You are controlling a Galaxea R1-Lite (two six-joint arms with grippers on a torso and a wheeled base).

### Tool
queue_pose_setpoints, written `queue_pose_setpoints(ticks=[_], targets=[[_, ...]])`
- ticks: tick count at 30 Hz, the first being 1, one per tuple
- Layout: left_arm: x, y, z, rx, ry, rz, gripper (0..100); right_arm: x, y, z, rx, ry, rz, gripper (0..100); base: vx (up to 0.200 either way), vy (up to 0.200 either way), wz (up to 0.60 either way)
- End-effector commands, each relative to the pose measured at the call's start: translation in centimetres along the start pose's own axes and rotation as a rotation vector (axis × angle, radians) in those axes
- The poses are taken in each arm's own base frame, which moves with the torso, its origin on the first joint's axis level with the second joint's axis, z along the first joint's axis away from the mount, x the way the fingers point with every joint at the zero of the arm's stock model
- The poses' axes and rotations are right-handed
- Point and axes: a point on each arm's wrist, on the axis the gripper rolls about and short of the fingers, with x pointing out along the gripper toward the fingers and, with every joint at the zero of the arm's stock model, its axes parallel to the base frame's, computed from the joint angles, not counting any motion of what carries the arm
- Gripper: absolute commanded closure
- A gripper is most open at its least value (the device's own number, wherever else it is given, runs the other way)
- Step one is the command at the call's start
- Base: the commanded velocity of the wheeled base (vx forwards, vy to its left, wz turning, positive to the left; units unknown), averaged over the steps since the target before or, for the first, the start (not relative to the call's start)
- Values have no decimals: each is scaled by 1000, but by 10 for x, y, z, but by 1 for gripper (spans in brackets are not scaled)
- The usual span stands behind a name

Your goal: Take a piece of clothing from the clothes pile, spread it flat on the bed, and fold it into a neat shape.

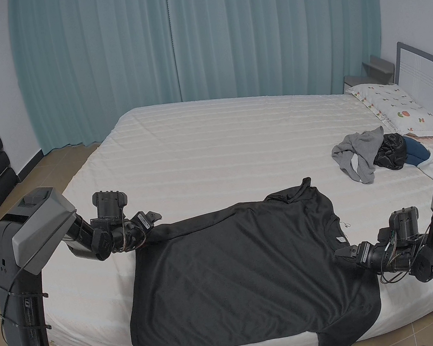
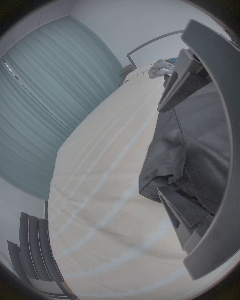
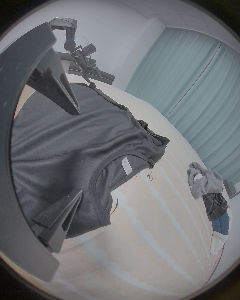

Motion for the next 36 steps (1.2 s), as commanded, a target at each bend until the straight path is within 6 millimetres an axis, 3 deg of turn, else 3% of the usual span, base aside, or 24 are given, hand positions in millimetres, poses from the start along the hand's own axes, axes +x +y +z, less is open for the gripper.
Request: queue_pose_setpoints(ticks=[1, 10, 11, 24, 26, 32, 35, 36], targets=[[11, 13, -9, -9, 23, 38, 0, 7, -6, -2, 11, 14, -16, 0, 0, 0, 0], [16, 4, -5, 0, -15, 6, 0, 8, -7, -1, 12, 13, -18, 0, 0, 0, 0], [18, 4, -3, -2, -23, 7, 100, 7, -6, -1, 10, 11, -16, 0, 0, 0, 0], [23, 5, 9, -68, -85, 15, 100, 6, -4, 1, 8, 2, -10, 0, 0, 0, 0], [21, 2, 24, -141, -140, 0, 100, 4, -4, 2, 6, -12, -6, 0, 0, 0, 0], [20, 3, 44, -214, -207, -39, 100, 0, -5, 5, 3, -43, 6, 0, 0, 0, 0], [26, 5, 49, -216, -216, -53, 100, 0, -5, 5, 3, -47, 7, 0, 0, 0, 0], [43, 13, 52, -219, -233, -58, 100, 1, -6, 4, 5, -41, 3, 0, 0, 0, 0]])
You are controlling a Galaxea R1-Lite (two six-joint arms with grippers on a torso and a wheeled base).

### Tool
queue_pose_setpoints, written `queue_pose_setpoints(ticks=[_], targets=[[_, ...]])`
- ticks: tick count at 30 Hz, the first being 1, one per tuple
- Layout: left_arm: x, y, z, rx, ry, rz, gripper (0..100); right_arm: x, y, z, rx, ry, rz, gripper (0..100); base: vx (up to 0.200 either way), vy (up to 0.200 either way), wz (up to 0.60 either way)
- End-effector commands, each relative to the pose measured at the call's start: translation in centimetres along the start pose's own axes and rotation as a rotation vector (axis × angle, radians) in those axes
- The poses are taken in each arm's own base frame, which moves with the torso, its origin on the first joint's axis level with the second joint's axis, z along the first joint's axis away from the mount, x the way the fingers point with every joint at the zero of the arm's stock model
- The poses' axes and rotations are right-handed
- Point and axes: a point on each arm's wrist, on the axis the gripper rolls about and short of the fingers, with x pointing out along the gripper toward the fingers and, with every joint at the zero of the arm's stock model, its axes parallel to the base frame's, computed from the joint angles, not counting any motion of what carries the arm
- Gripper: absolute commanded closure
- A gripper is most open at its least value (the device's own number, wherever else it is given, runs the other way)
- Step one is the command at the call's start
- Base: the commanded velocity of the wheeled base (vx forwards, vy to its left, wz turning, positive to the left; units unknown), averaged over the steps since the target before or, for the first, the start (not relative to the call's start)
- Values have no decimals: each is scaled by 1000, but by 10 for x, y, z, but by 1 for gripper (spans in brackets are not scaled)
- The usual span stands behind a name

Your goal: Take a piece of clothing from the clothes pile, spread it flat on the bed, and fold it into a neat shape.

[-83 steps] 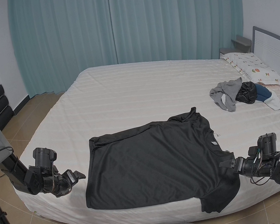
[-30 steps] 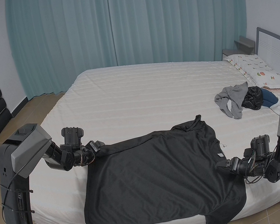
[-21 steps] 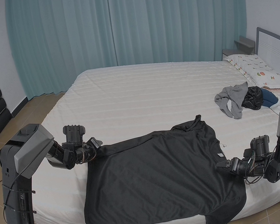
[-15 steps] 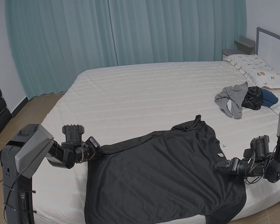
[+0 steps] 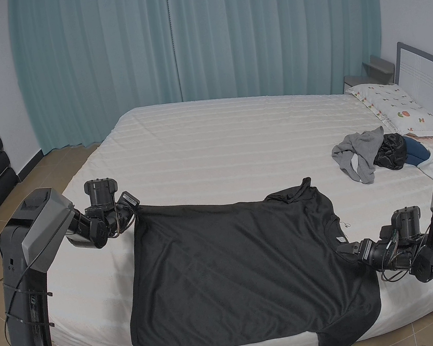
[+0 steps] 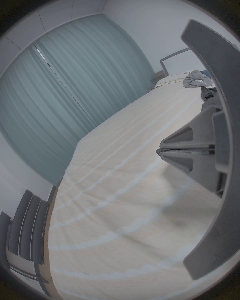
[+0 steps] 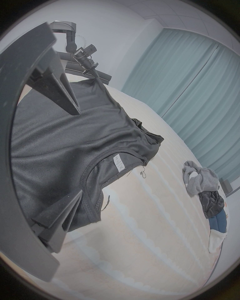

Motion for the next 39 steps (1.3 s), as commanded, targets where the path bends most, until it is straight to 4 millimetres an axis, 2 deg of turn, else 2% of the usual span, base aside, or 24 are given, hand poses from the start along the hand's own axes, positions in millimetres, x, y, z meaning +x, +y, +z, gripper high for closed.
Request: queue_pose_setpoints(ticks=[1, 2, 6, 8, 10, 15, 19, 20, 22, 24, 27, 28, 29, 32, 36, 39], targets=[[29, 13, 4, -7, -33, -14, 100, 0, -1, -1, 3, 2, -5, 0, 0, 0, 0], [37, 18, 7, -11, -49, -13, 100, 2, -2, -1, 3, 3, -5, 0, 0, 0, 0], [44, 25, 5, -14, -51, -4, 100, 2, -2, 0, 4, -1, -3, 0, 0, 0, 0], [45, 22, 8, -13, -62, -17, 100, 4, -2, 4, 24, -13, 2, 0, 0, 0, 0], [45, 17, 14, -15, -77, -37, 100, 7, 3, 13, 53, -52, 27, 0, 0, 0, 0], [49, 20, 11, -16, -77, -35, 100, 19, 7, 32, 72, -125, 47, 0, 0, 0, 0], [48, 21, 18, -26, -95, -37, 100, 46, 7, 44, 57, -165, 61, 0, 0, 0, 0], [48, 21, 18, -28, -97, -39, 100, 48, 7, 45, 56, -173, 59, 0, 0, 0, 0], [49, 23, 20, -29, -110, -34, 100, 61, 11, 58, 41, -218, 63, 0, 0, 0, 0], [49, 24, 22, -34, -113, -34, 100, 70, 13, 63, 33, -222, 69, 0, 0, 0, 0], [49, 27, 23, -39, -104, -30, 100, 95, 13, 71, 7, -190, 44, 0, 0, 0, 0], [49, 27, 23, -39, -104, -30, 100, 97, 12, 71, 6, -188, 41, 0, 0, 0, 0], [49, 27, 23, -39, -102, -28, 100, 111, 15, 77, -10, -181, 33, 0, 0, 0, 0], [49, 29, 22, -40, -100, -23, 100, 131, 19, 92, -11, -203, 16, 0, 0, 0, 0], [49, 30, 22, -40, -98, -19, 100, 156, 14, 89, -14, -201, -13, 0, 0, 0, 0], [49, 31, 22, -41, -99, -17, 100, 162, 17, 91, -21, -218, -11, 0, 0, 0, 0]])
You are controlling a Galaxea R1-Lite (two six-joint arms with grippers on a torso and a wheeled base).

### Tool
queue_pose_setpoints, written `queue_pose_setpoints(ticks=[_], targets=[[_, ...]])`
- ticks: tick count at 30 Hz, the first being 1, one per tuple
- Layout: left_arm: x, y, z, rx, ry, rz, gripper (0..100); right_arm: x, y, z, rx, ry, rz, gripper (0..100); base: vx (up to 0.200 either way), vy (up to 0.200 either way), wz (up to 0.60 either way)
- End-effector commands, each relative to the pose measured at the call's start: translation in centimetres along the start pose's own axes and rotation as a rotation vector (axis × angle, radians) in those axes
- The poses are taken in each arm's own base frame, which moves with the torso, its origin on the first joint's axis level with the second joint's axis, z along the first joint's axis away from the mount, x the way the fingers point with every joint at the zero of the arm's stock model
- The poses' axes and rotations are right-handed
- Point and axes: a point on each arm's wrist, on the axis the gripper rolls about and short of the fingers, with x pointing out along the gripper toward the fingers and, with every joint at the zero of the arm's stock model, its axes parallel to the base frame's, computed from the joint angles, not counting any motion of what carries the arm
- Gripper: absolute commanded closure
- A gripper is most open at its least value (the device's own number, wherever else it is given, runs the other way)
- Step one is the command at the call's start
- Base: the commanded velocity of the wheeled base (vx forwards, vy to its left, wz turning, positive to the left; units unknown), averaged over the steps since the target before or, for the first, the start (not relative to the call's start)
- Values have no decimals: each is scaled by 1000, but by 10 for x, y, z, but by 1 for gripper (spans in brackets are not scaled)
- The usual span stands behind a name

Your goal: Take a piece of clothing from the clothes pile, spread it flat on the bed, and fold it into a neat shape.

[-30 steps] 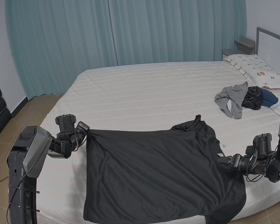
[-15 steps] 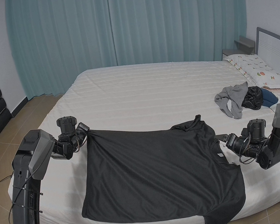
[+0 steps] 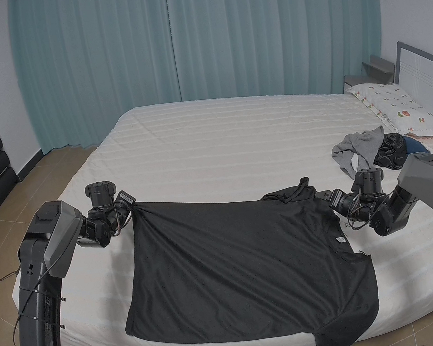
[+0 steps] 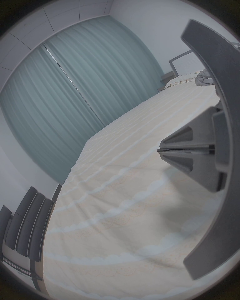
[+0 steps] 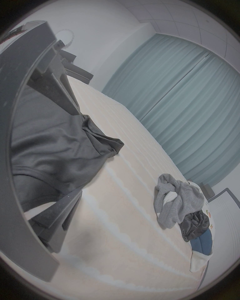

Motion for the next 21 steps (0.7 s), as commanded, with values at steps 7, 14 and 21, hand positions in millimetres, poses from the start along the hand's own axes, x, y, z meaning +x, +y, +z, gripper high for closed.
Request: queue_pose_setpoints(ticks=[7, 14, 21], targets=[[0, 3, 0, 1, 3, 7, 100, 51, -10, -1, -16, -34, -7, 0, 0, 0, 0], [1, 3, -1, 5, 4, 4, 100, 63, -16, -7, -19, -22, -17, 0, 0, 0, 0], [2, 2, -2, 7, 6, 4, 100, 67, -20, -6, -14, -32, -12, 100, 0, 0, 0]])
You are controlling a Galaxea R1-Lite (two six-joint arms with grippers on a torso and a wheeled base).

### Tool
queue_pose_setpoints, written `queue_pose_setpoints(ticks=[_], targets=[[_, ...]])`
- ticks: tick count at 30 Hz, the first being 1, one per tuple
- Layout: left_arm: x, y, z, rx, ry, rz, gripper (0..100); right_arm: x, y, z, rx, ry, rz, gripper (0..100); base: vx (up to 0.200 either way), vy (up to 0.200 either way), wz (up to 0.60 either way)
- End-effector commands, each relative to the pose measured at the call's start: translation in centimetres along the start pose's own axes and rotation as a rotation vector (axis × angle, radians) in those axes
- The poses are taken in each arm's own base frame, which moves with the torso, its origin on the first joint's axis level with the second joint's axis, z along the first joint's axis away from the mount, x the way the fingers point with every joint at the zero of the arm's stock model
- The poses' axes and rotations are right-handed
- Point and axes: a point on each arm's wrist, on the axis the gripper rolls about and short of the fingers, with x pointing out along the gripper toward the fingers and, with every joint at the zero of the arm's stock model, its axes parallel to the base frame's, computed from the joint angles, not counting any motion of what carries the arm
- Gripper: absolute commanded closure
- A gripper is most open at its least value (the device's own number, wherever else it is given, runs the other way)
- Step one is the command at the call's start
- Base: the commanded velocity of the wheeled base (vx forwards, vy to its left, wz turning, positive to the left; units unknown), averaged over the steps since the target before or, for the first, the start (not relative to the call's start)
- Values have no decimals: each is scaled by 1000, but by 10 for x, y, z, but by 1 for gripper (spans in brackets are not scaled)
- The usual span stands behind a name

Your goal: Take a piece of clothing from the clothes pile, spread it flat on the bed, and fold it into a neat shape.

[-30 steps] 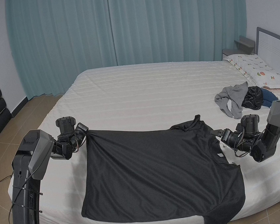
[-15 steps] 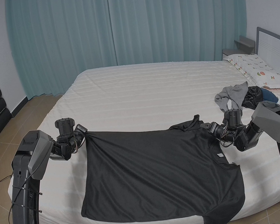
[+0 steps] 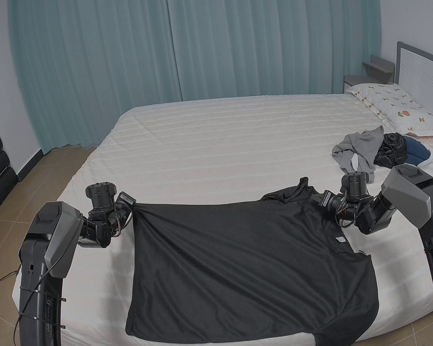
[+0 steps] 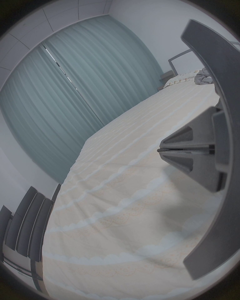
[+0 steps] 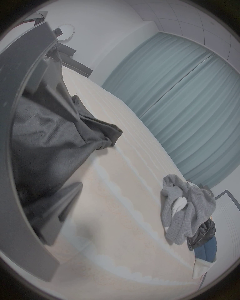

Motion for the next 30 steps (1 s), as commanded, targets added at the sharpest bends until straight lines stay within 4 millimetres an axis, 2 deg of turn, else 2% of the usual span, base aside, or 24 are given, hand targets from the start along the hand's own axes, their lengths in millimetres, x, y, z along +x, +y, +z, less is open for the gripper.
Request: queue_pose_setpoints(ticks=[1, 13, 23, 30], targets=[[0, 0, -1, 1, 1, 0, 100, 4, -7, 0, 6, -9, -3, 100, 0, 0, 0], [0, -4, 4, 2, -13, -14, 100, 2, -6, 17, 5, -93, 23, 100, 0, 0, 0], [1, -10, 12, -3, -53, -37, 100, 8, 3, 39, 3, -214, 20, 100, 0, 0, 0], [7, -8, 9, -2, -56, -45, 100, 11, 11, 54, 2, -303, 14, 100, 0, 0, 0]])
